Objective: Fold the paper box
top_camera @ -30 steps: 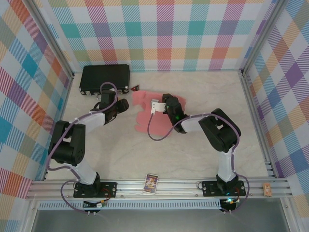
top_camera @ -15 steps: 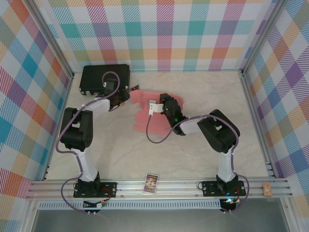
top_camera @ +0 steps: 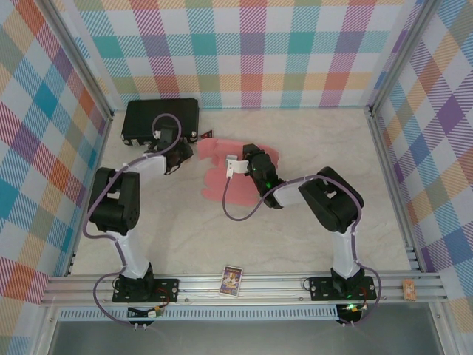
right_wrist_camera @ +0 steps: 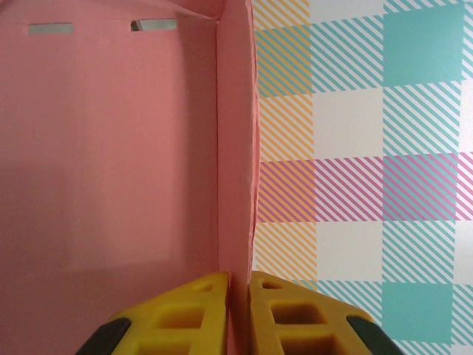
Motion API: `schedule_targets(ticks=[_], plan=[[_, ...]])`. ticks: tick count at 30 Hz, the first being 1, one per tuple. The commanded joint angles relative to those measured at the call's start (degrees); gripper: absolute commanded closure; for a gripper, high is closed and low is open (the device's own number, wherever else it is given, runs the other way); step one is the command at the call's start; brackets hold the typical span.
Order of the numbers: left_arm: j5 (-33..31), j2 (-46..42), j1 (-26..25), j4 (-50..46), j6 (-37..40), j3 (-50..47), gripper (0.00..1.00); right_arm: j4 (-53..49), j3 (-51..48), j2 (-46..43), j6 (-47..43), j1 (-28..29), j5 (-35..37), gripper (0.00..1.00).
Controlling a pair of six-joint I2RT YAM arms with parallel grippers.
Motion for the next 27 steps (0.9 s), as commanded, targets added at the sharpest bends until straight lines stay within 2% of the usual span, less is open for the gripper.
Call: schedule_targets(ticks=[1,5,12,22,27], plan=[[-4.9,-4.1,1.0,3.3,0.2,-1.5,0.64,3.9,0.2,0.7,-1.1,0.4,0.6,0.85],[-2.8,-1.5,1.9,2.0,-0.1,2.0,0.63,4.5,-0.6,0.0,-0.4,0.3,-0.2,0.85],[2.6,6.3,2.2,-3.6,2.5,13.7,0.57,5.6,-1.1,-0.4,-0.5,0.9,-0.6,0.84],[15.7,15.4,1.8,-10.4,5.3,26.4,0.54,7.4,-1.2,0.3,-1.9,2.0,-0.7,0.84],[19.2,17.8,0.9,-13.8,7.9,28.6,0.54,8.0,-1.3,0.4,-2.3,2.1,-0.4,0.84]])
